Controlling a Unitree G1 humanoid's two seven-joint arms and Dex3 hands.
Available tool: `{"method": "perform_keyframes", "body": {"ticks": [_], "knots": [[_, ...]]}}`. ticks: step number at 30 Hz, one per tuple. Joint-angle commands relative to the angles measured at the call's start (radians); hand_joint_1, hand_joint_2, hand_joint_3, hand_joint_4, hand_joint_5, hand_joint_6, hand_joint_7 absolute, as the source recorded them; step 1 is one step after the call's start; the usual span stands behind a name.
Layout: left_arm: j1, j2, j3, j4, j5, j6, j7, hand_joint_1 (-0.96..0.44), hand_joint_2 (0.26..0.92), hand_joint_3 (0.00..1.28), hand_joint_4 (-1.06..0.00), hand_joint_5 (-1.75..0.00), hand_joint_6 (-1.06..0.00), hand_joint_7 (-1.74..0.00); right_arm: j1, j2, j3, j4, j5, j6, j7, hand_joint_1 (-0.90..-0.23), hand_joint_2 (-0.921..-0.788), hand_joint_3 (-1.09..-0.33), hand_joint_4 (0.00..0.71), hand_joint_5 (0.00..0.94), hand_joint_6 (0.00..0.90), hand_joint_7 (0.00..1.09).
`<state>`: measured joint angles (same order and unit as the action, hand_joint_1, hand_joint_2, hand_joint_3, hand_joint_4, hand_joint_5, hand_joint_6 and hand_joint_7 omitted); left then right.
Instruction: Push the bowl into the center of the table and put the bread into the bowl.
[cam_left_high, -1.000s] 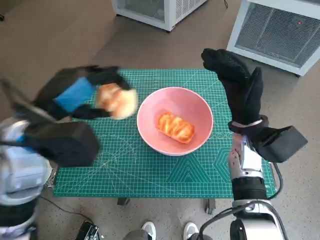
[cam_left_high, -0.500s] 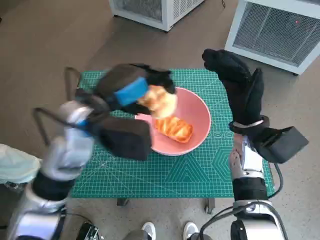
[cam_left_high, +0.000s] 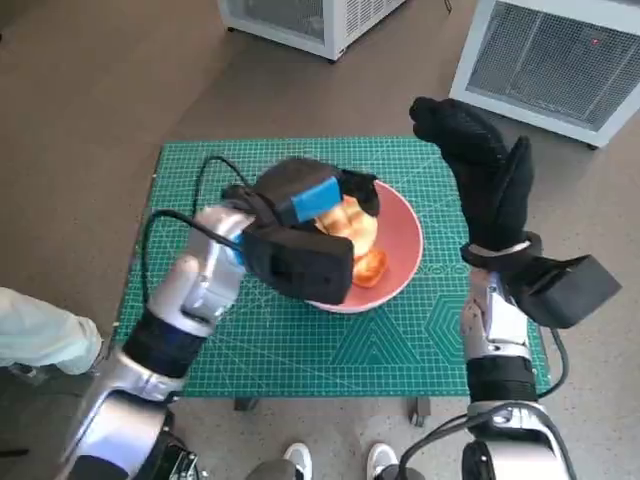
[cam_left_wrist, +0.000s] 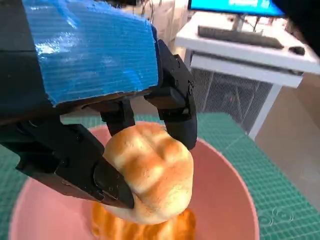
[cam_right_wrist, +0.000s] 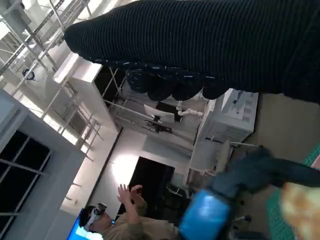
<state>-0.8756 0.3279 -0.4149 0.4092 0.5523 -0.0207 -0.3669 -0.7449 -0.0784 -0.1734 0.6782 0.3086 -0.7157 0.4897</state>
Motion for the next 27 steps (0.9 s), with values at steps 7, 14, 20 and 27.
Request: {"method": "perform_keyframes", "body": {"ticks": [7, 14, 20, 27], "knots": [[0.045, -0.005, 0.051, -0.058, -0.083, 0.027, -0.062, -0.1, 0.83, 0.07, -0.25, -0.09, -0.21, -0.13, 0.037, -0.012, -0.003, -0.019, -0.007, 0.032, -0.018, -0.681, -0.921, -0.763, 0.231, 0.003, 0.1, 0.48], [0.061, 0.034, 0.114, -0.043, -0.158, -0.096, -0.047, -0.24, 0.828, 0.04, -0.13, -0.01, -0.16, -0.02, 0.036, -0.012, -0.004, -0.022, -0.01, 0.032, -0.024, -0.682, -0.921, -0.76, 0.232, 0.003, 0.104, 0.47], [0.089, 0.035, 0.217, -0.033, -0.289, -0.184, -0.039, -0.35, 0.859, 0.03, -0.06, -0.01, -0.11, -0.03, 0.031, -0.011, -0.003, -0.018, -0.013, 0.026, -0.032, -0.675, -0.921, -0.759, 0.234, 0.003, 0.108, 0.47], [0.133, 0.009, 0.334, -0.011, -0.458, -0.293, -0.035, -0.44, 0.907, 0.04, -0.06, -0.01, -0.13, -0.03, 0.026, -0.01, -0.002, -0.016, -0.012, 0.023, -0.033, -0.673, -0.921, -0.76, 0.233, 0.002, 0.111, 0.46]]}}
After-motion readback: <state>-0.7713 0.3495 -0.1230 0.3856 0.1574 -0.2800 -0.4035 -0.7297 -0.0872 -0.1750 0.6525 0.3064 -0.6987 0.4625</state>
